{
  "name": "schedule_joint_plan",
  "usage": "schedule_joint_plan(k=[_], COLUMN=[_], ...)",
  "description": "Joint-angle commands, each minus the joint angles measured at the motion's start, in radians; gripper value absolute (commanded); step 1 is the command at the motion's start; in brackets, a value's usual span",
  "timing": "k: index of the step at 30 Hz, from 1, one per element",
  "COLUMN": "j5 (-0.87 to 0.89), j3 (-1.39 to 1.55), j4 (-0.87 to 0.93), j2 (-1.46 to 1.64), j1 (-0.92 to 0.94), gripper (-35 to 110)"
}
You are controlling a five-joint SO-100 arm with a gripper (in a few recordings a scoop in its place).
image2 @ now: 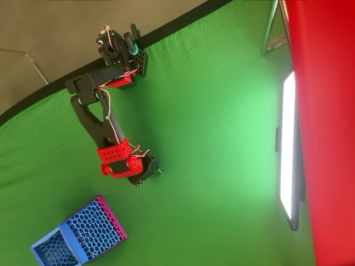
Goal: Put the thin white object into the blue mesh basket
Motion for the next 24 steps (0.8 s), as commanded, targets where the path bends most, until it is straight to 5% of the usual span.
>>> schedule_joint_plan(k=[1, 24], j5=[-0.002, -0.003], j3=[-0.038, -0.086], j4=[-0.006, -0.006], j2=[0.005, -0.061], j1=[-0.014, -0.020], gripper=[14, 14])
